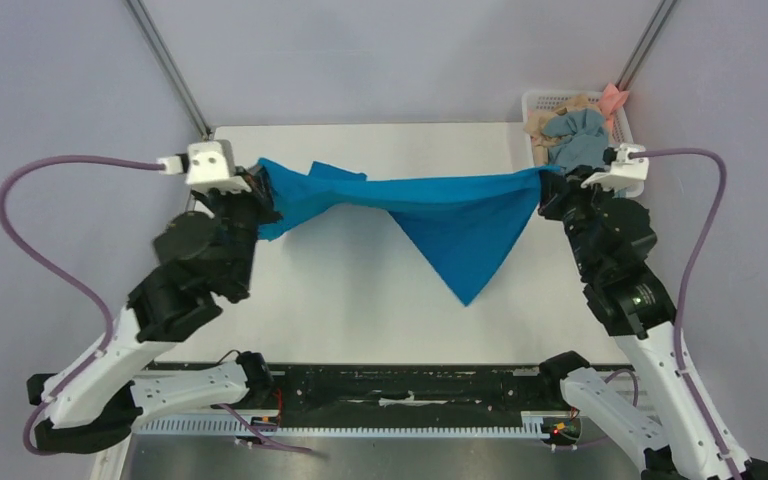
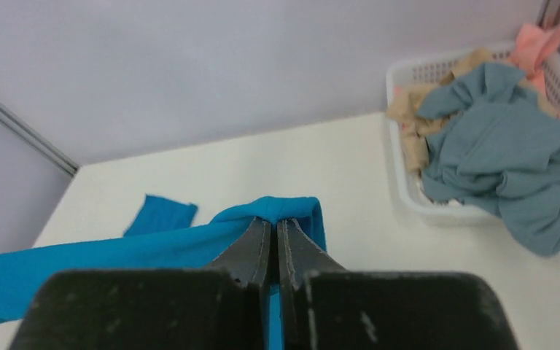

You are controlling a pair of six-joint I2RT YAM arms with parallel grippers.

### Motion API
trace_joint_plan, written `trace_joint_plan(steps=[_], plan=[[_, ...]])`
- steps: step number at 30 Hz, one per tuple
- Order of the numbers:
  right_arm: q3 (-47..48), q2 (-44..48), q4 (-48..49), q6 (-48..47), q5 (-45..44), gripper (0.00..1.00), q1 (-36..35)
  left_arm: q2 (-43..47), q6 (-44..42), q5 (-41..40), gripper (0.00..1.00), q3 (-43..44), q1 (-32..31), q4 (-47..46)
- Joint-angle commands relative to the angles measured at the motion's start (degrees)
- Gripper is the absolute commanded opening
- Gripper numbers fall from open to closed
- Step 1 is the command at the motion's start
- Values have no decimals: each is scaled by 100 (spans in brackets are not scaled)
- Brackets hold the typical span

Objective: Fold and stack the t-shirts
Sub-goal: Flatten out the tshirt

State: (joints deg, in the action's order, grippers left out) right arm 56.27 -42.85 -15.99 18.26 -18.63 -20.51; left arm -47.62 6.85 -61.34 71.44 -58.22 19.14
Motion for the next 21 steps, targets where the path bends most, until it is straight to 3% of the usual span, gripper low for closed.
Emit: trace_joint_plan(steps=[1, 7, 14, 18, 21], plan=[[1139, 161, -107, -466, 586, 0, -5, 51, -1709, 1824, 2, 1767, 15, 236], [2309, 508, -189, -465, 1128, 0, -5, -259, -1559, 4107, 2, 3737, 16, 1543], [3312, 493, -519, -566, 1305, 0, -5, -1157, -1632, 4929, 2, 5883, 28, 2397], [3368, 338, -574, -657, 1035, 0, -5, -1514, -1872, 4232, 2, 5996, 34, 2170], [3114, 149, -662, -721, 375, 0, -5, -1581, -2454, 2418, 2, 4987, 31, 1050]])
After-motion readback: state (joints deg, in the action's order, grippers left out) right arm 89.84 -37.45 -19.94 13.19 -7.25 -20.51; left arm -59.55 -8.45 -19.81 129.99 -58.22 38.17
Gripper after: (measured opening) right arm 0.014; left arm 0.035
